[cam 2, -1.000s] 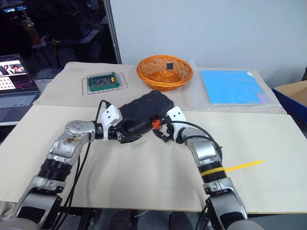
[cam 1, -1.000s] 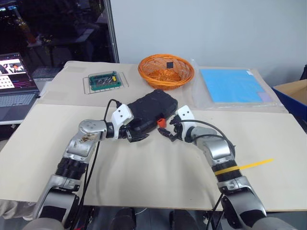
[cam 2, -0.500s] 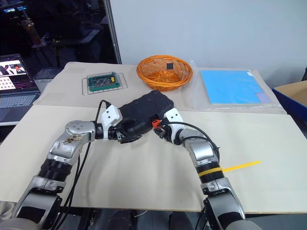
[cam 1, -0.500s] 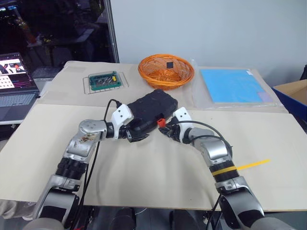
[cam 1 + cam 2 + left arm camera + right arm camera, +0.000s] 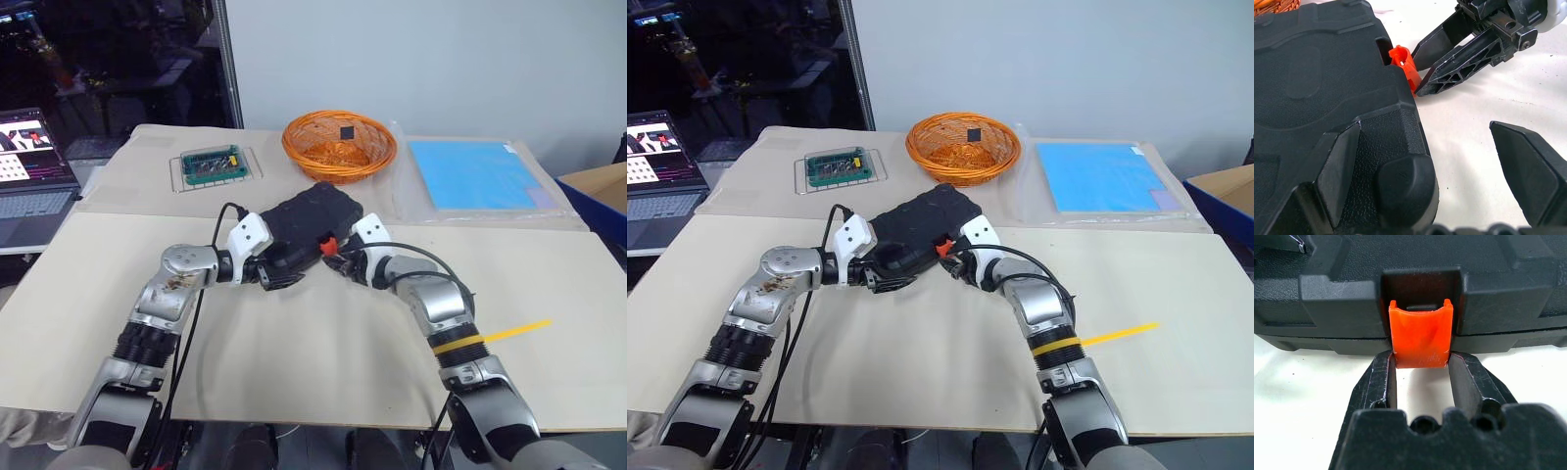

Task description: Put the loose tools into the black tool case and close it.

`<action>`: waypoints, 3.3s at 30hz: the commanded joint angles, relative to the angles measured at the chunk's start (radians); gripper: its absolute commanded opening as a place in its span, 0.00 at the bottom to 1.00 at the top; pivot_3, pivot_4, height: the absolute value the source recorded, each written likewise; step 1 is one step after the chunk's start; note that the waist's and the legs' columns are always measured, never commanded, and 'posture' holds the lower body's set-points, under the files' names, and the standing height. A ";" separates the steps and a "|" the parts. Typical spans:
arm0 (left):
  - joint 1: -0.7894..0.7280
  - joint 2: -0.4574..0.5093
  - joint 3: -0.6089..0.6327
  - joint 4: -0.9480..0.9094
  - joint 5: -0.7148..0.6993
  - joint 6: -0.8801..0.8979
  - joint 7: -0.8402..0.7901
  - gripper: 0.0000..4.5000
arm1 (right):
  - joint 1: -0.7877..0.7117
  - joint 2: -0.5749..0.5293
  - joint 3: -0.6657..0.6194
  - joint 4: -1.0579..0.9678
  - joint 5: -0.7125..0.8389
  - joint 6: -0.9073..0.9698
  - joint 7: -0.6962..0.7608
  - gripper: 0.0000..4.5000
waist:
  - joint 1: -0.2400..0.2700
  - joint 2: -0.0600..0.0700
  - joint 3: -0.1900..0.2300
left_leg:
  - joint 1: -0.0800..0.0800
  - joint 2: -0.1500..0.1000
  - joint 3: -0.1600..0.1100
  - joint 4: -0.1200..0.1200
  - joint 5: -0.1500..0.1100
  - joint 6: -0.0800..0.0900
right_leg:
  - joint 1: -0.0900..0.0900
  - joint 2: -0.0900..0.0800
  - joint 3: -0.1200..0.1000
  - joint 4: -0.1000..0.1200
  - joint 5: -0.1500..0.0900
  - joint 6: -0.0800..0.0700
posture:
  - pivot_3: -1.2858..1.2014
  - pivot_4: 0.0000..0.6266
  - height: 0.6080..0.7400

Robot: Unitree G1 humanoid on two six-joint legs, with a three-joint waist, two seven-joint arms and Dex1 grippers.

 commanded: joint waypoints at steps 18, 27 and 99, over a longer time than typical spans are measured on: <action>0.053 -0.005 -0.038 0.036 0.028 0.043 0.006 1.00 | 0.034 -0.087 -0.036 -0.191 0.078 0.178 0.061 0.37 | 0.001 0.000 0.000 | 0.000 0.000 0.000 0.000 0.000 0.000 | 0.000 0.000 0.000 0.000 0.000 0.000 | 0.52 0.24 1.00; 0.055 -0.002 -0.040 0.030 0.027 0.046 0.004 1.00 | -0.086 0.033 -0.048 0.025 0.063 0.061 -0.027 0.01 | -0.001 0.000 0.000 | 0.000 0.000 0.000 0.000 0.000 0.000 | 0.000 0.000 0.000 0.000 0.000 0.000 | 0.52 0.24 1.00; 0.073 -0.007 -0.034 0.035 0.035 0.049 0.012 1.00 | -0.031 0.116 -0.009 0.396 -0.054 -0.315 -0.046 0.01 | -0.025 -0.001 -0.013 | 0.018 0.001 0.000 -0.003 -0.004 -0.006 | 0.008 -0.001 0.001 0.000 -0.005 -0.004 | 0.52 0.24 1.00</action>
